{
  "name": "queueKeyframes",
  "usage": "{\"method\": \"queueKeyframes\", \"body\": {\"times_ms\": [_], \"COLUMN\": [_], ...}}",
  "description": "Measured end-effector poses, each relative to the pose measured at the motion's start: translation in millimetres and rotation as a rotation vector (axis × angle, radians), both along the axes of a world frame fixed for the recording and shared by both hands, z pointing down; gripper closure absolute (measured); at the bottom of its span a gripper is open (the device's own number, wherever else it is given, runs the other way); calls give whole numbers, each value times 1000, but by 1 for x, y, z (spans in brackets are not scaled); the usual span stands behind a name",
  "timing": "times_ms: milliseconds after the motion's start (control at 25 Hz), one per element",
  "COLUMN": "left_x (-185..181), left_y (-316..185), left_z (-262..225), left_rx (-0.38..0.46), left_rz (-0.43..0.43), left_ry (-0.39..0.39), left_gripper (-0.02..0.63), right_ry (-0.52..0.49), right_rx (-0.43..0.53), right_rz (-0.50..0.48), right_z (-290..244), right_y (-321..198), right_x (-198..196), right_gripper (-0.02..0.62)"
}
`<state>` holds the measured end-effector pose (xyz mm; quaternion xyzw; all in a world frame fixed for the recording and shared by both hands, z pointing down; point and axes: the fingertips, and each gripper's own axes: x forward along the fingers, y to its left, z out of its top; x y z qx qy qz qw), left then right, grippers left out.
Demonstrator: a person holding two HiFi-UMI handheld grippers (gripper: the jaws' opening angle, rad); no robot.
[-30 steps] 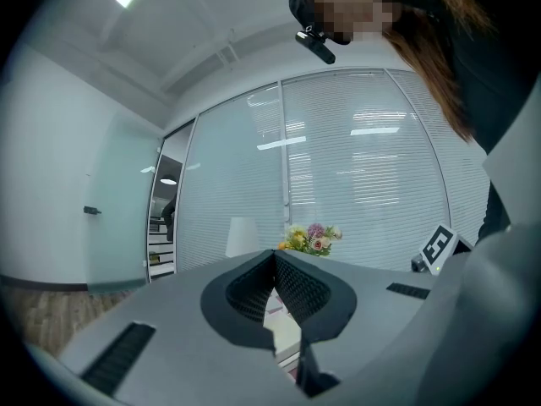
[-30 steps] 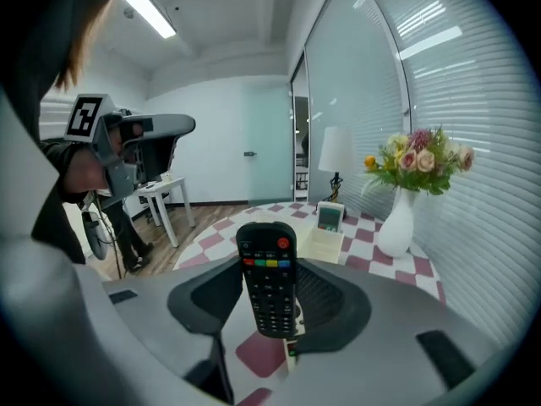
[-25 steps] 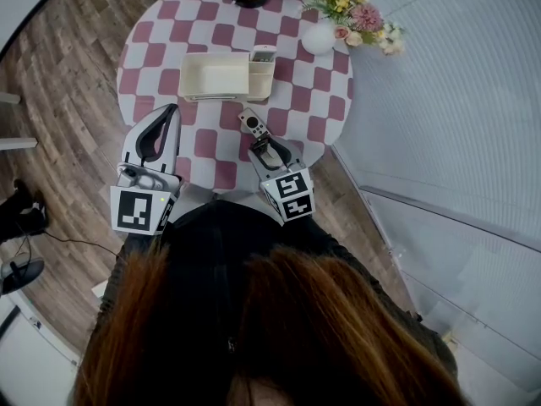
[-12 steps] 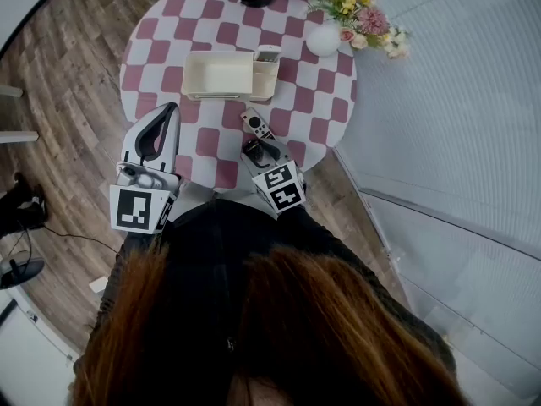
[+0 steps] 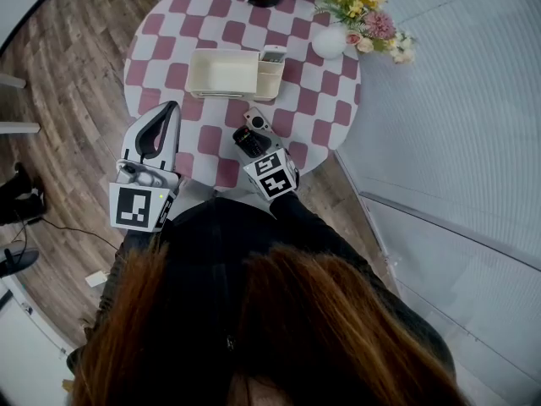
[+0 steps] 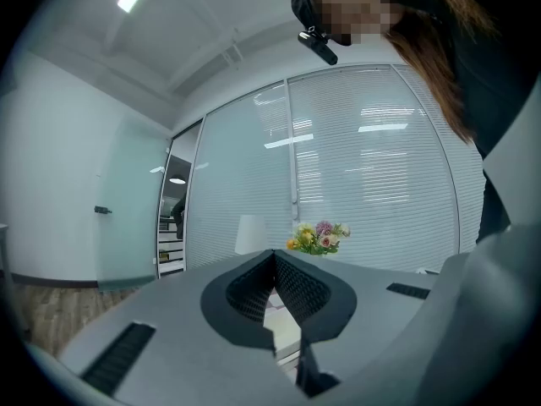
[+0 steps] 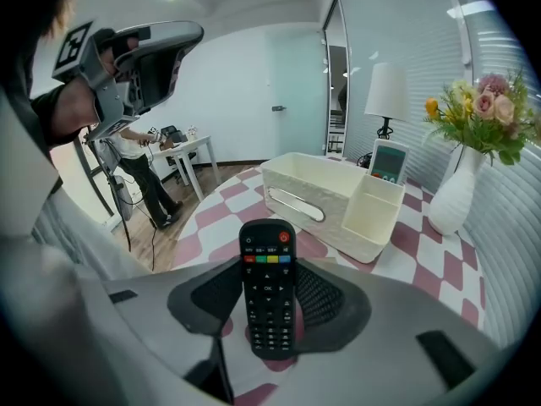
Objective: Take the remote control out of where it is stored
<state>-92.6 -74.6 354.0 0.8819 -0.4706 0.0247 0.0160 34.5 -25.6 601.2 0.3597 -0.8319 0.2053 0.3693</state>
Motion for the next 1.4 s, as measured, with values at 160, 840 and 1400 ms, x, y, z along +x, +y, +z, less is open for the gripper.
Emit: {"method": "queueKeyframes", "body": {"times_ms": [160, 840, 1400], "left_x": [0, -12, -15], "left_y": [1, 6, 8], "left_z": [-1, 1, 1], "left_rx": [0, -4, -6], "left_rz": [-4, -36, -37], "left_ry": [-2, -16, -23], "left_gripper": [597, 597, 597], "right_ry": [-3, 92, 106], "right_rx": [-17, -107, -106], "right_rz": [-2, -79, -64], "right_z": [8, 62, 68], "right_y": [-8, -27, -31], "right_x": [-7, -34, -35], "right_gripper": [391, 394, 393]}}
